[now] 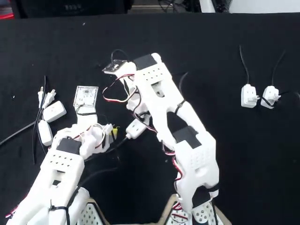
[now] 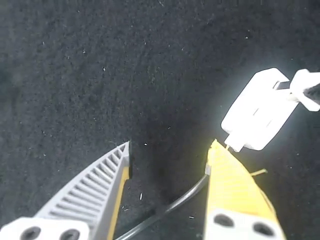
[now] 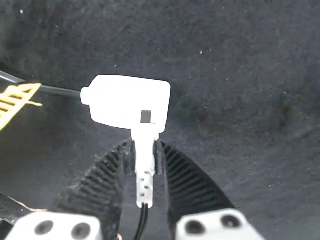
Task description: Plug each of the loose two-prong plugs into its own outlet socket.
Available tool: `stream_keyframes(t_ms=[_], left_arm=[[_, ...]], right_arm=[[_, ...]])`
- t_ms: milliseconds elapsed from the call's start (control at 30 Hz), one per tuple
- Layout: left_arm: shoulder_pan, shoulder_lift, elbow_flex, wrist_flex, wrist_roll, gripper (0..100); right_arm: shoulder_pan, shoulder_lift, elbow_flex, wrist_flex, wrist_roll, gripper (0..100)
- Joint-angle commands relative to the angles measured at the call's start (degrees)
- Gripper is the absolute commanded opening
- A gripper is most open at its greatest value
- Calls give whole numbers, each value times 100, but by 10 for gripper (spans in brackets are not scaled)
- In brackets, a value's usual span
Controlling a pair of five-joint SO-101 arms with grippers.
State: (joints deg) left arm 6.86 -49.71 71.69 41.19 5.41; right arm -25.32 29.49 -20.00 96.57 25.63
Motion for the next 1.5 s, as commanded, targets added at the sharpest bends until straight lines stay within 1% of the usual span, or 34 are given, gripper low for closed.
stream_keyframes(t_ms=[0,233,333,433,667,933,1133,1367,1467], left_arm=[[-66,-123,-119,-62,70,252],[-92,-132,-119,-62,88,252],[-101,-141,-119,-62,334,252],[-101,-141,-119,-62,422,252],[-110,-149,-119,-62,431,252],[-110,-149,-119,-62,431,252],[-110,-149,-127,-62,440,252],[-110,-149,-127,-62,440,252],[-110,-149,-127,-62,580,252]], right_arm=[[-114,-22,-171,18,0,10],[-114,-22,-154,18,0,10],[-114,-22,-145,18,-44,10],[-114,-22,-171,18,-246,10],[-114,198,-215,26,-229,10],[-132,488,-708,62,-88,10],[-378,497,-673,35,-70,10],[-396,497,-664,-79,-62,10],[-396,523,-567,-273,-62,10]])
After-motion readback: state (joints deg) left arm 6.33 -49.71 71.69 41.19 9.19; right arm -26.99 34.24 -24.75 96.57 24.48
